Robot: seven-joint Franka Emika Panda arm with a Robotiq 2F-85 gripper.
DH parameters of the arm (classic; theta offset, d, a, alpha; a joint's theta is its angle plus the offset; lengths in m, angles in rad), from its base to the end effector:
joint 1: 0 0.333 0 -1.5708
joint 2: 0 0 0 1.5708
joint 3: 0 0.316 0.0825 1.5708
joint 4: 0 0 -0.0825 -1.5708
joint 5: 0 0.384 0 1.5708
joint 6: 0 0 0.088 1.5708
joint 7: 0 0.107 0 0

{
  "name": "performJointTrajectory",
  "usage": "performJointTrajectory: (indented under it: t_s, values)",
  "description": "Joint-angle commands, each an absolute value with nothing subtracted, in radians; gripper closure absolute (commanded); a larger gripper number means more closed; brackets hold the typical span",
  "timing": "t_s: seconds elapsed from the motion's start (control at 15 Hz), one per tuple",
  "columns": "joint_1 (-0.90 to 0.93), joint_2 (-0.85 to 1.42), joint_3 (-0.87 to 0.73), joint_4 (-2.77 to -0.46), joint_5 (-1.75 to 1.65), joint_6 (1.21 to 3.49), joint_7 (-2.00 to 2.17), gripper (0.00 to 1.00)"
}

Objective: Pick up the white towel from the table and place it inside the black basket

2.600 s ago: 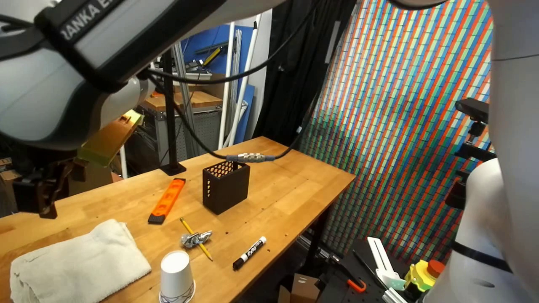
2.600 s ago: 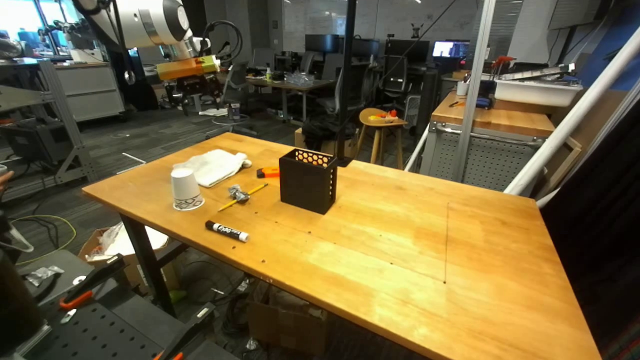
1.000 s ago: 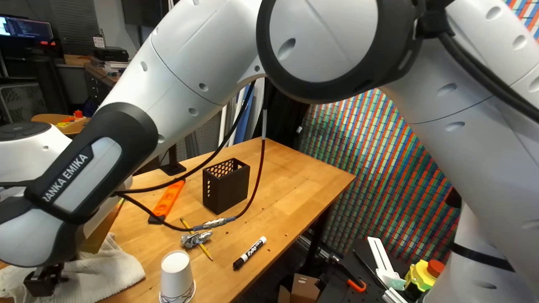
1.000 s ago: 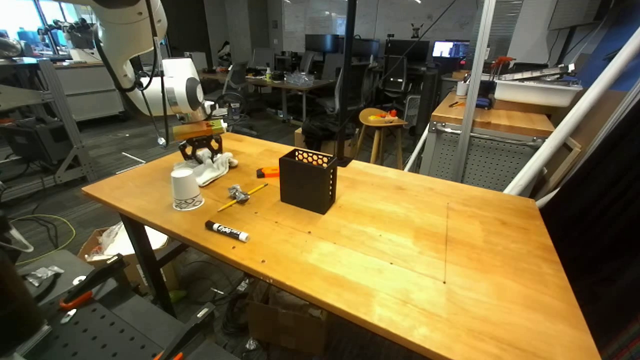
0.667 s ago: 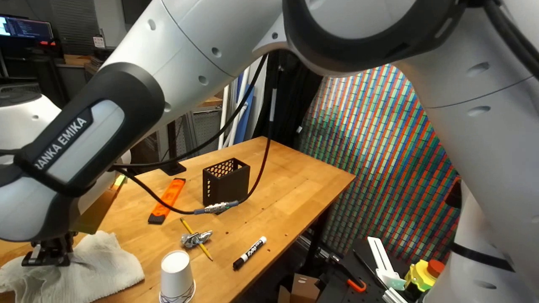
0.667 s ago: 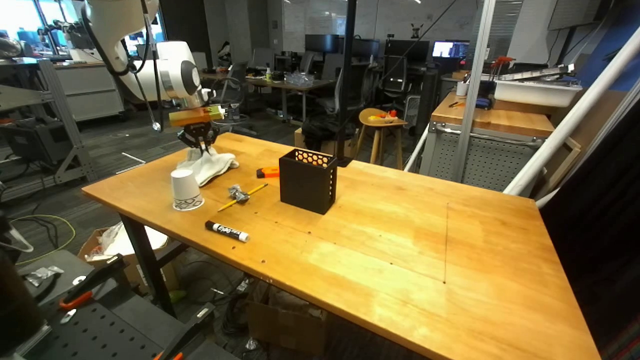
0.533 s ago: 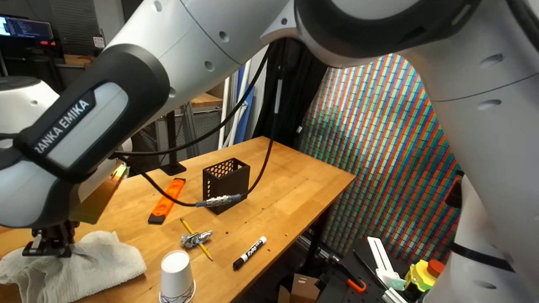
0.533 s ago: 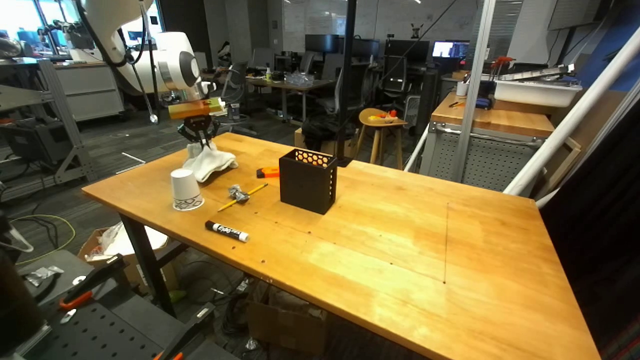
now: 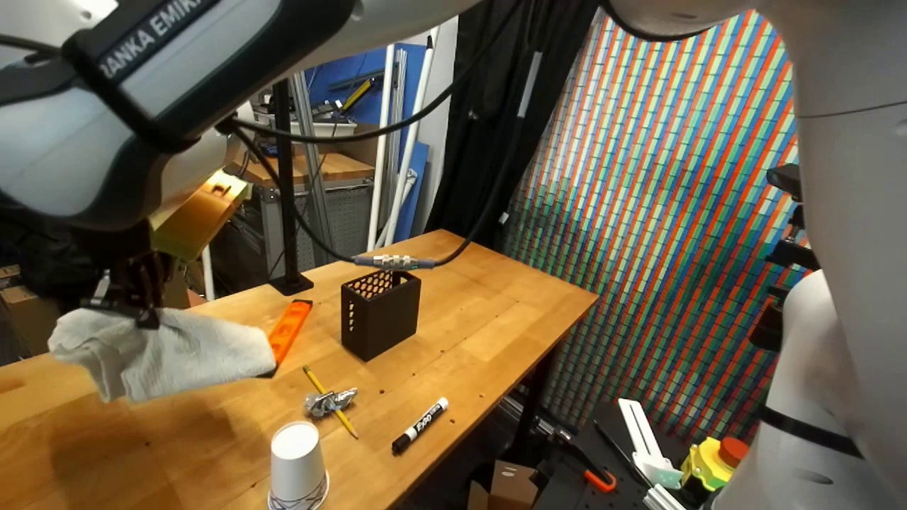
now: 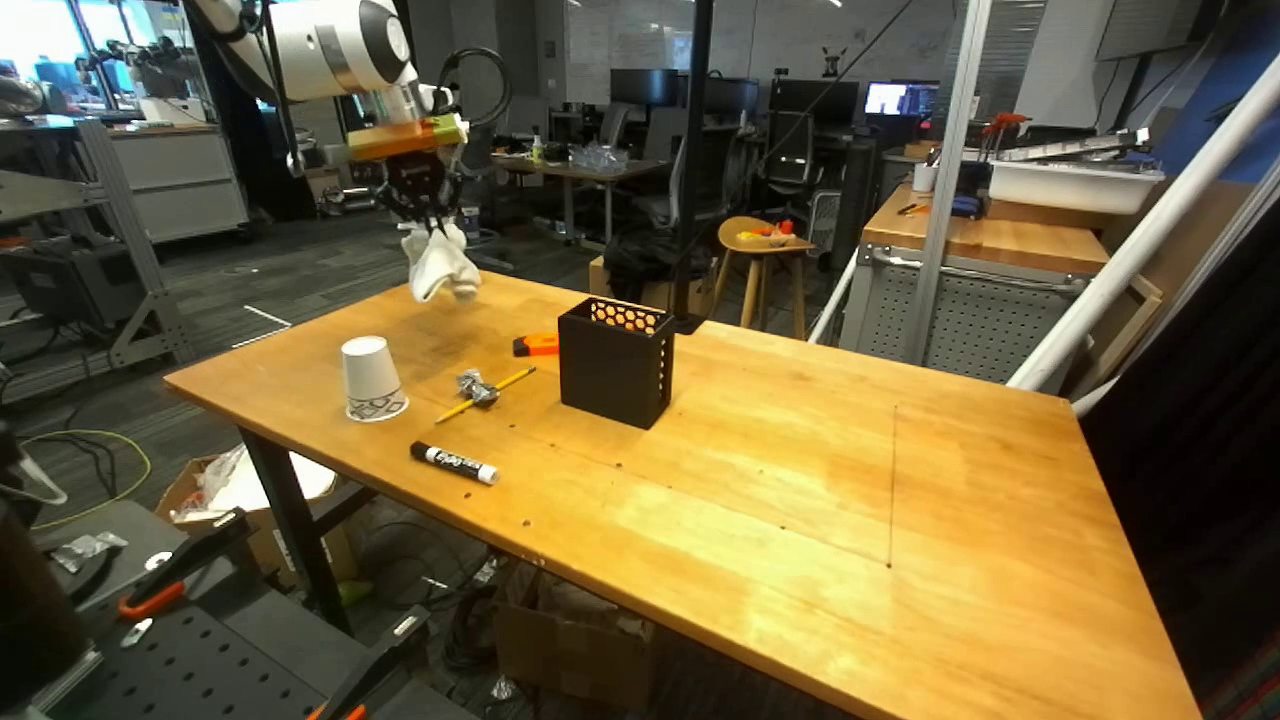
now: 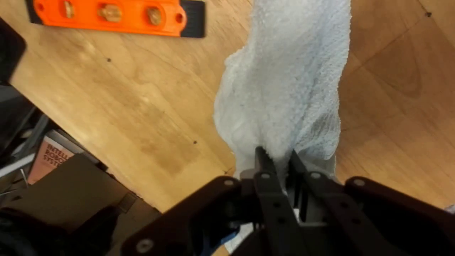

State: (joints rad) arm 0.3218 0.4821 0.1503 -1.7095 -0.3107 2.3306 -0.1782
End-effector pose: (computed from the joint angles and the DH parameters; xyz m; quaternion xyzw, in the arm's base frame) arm 0.6151 0.2956 0.3282 0.9100 0.3990 0.0853 0.0742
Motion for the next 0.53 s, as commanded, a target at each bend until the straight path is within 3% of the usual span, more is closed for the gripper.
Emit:
performJointTrajectory:
  t_s: [0.0,0.47]
  values:
    - [0.263,0.35,0.121,-1.772,-0.311,2.285,-0.162,0.97]
    - [0.109,0.229,0.041,-1.85,-0.32,2.303,-0.19,0.97]
